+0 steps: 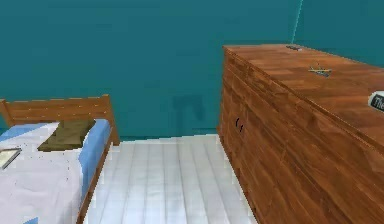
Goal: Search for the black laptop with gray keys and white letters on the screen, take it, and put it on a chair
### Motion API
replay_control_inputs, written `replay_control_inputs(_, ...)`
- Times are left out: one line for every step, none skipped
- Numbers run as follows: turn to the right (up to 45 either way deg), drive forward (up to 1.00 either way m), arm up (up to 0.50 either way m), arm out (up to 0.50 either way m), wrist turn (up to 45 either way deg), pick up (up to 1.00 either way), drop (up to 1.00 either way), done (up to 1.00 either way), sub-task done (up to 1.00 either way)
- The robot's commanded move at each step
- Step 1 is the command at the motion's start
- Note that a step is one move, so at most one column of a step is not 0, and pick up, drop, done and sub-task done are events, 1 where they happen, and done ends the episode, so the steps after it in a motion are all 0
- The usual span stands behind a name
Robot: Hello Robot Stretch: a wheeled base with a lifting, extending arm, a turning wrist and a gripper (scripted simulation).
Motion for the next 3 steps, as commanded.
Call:
replay_control_inputs(-9.0, 0.00, 0.00, 0.00, 0.0, 0.00, 0.00, 0.00, 0.00)
replay_control_inputs(0.0, 0.80, 0.00, 0.00, 0.0, 0.00, 0.00, 0.00, 0.00)
replay_control_inputs(-45.0, 0.00, 0.00, 0.00, 0.0, 0.00, 0.00, 0.00, 0.00)
